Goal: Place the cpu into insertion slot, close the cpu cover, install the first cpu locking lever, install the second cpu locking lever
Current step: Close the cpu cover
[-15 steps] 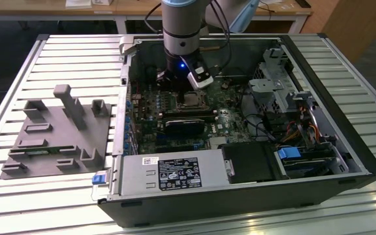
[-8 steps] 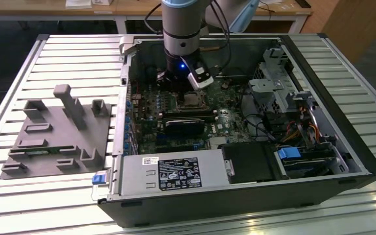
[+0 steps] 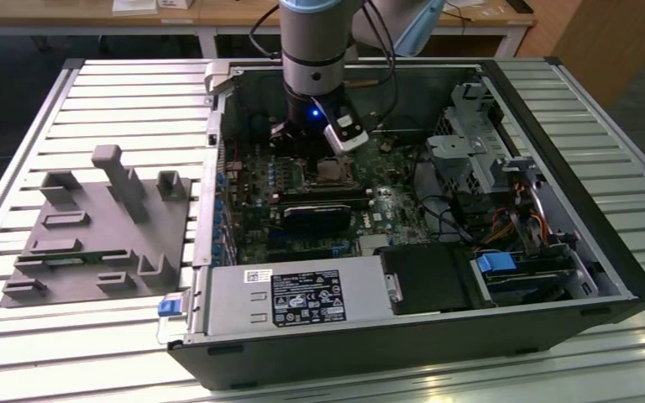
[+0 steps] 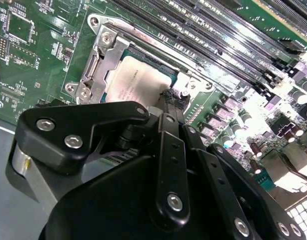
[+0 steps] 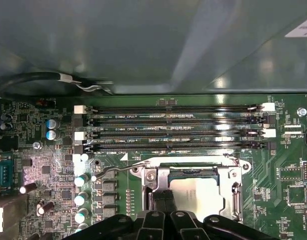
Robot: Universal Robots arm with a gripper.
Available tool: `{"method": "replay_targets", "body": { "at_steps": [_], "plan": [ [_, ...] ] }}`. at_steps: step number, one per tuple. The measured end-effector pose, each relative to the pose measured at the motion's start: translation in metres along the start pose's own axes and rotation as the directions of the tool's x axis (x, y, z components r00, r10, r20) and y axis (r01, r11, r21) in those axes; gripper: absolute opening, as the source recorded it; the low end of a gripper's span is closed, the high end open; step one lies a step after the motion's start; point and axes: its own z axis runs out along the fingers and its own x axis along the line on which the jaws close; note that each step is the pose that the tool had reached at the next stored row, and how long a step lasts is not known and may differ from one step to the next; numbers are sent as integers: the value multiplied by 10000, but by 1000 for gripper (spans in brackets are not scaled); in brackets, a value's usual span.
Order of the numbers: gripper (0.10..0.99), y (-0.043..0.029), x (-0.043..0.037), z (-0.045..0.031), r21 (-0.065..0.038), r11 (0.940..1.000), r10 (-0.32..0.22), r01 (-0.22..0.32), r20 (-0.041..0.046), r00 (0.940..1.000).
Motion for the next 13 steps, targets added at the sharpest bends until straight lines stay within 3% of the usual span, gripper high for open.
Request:
{"method": "replay_targets", "body": {
  "at_steps": [9, 13],
  "plan": [
    [106, 5, -3, -96, -2, 10000, -1, 1, 1, 10000],
    [106, 5, -3, -103, -5, 10000, -1, 1, 3, 10000]
  ]
}}
